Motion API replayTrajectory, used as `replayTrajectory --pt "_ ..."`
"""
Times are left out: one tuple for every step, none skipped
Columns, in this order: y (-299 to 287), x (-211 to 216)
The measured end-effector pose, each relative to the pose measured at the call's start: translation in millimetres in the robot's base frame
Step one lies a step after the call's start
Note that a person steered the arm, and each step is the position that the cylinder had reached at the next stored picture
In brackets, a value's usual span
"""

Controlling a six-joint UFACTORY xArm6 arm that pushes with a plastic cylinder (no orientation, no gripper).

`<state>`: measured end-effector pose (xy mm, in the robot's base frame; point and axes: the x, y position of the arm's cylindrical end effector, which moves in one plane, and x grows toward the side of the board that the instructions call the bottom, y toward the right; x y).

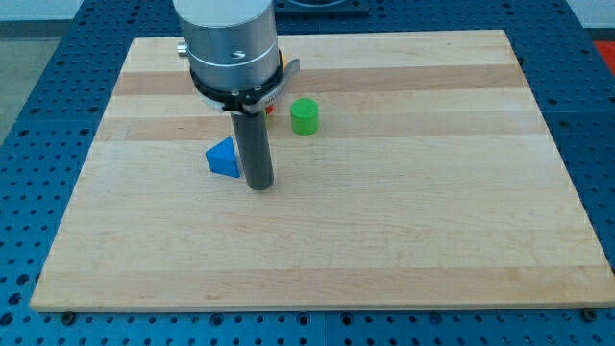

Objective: Nudge the blue triangle up a bit

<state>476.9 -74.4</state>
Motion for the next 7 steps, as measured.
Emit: replayTrajectory --pt "-7 2" --pt "-8 3" --pt "-60 16" --pt "-109 9" --pt "-94 -10" --pt "-34 -9" --pt "9 -10"
